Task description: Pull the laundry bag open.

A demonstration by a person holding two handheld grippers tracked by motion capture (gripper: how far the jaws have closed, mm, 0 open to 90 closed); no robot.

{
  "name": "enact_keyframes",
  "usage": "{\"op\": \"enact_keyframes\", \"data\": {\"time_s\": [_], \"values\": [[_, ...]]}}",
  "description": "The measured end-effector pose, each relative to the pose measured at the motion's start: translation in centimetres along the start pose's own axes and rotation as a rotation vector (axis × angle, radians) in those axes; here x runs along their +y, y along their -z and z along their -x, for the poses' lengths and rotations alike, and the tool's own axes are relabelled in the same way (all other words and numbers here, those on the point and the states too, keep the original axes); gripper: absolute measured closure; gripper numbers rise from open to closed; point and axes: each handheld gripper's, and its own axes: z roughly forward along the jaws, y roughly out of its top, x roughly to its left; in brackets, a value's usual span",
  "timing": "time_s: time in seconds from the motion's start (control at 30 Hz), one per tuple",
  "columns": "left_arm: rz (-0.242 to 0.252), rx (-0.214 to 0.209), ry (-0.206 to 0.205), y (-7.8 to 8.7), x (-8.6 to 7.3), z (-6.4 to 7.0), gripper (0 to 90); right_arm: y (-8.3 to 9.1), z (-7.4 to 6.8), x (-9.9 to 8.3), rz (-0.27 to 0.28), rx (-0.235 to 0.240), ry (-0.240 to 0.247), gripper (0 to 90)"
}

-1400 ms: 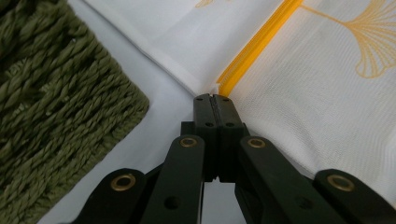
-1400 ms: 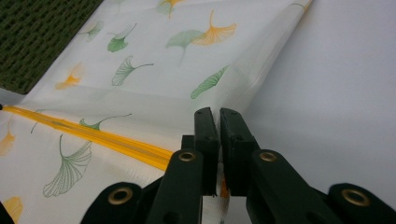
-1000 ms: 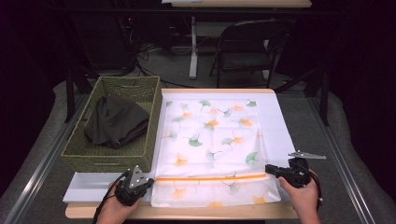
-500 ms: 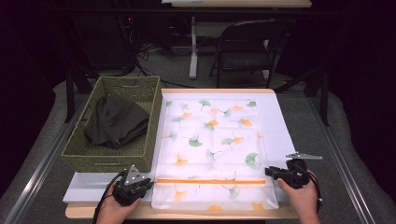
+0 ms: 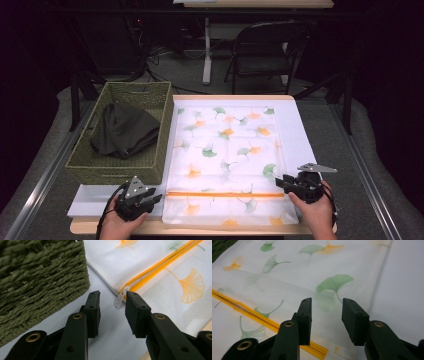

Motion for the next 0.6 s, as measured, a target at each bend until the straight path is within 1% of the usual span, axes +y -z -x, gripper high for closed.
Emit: {"op": "enact_keyframes", "data": {"time_s": [0.03,0.07,0.1,0.17,0.23,0.27,0.3,0.37,0.47,0.5,0.57,0.6], "values": [[0.003,-0.006,0.008,0.2,0.1,0.0,63.1,-0.2,-0.5,0.0,0.001,0.011,0.010,59.2],[0.011,-0.006,0.015,0.3,0.1,-0.1,62.3,-0.4,-0.9,0.1,-0.004,0.018,0.029,58.9],[0.009,-0.004,0.019,0.5,0.2,-0.1,61.3,-0.6,-1.4,0.1,-0.007,0.029,0.046,58.8],[-0.007,0.014,0.006,0.6,0.3,0.0,59.3,-1.1,-2.3,0.2,-0.020,0.047,0.071,57.9],[-0.033,0.004,-0.002,0.7,0.5,0.2,58.2,-1.6,-3.2,0.2,-0.033,0.067,0.100,57.8],[-0.035,0.006,0.004,0.7,0.5,0.3,57.7,-1.9,-3.7,0.3,-0.043,0.073,0.112,57.8],[-0.044,0.003,-0.001,0.8,0.7,0.3,57.6,-2.1,-4.1,0.3,-0.049,0.076,0.131,57.8],[-0.042,0.004,-0.002,0.9,1.0,0.5,57.3,-2.5,-4.9,0.4,-0.058,0.084,0.151,57.8],[-0.032,-0.006,-0.001,1.4,1.6,0.5,57.5,-3.0,-5.7,0.5,-0.061,0.109,0.173,57.7],[-0.034,-0.006,0.003,1.5,1.8,0.5,57.6,-3.1,-5.9,0.5,-0.064,0.119,0.179,57.7],[-0.028,0.000,0.020,1.8,2.1,0.4,58.2,-3.3,-6.2,0.6,-0.064,0.137,0.177,57.1],[-0.025,-0.009,0.027,1.9,2.2,0.4,58.3,-3.4,-6.3,0.6,-0.064,0.136,0.183,56.7]]}}
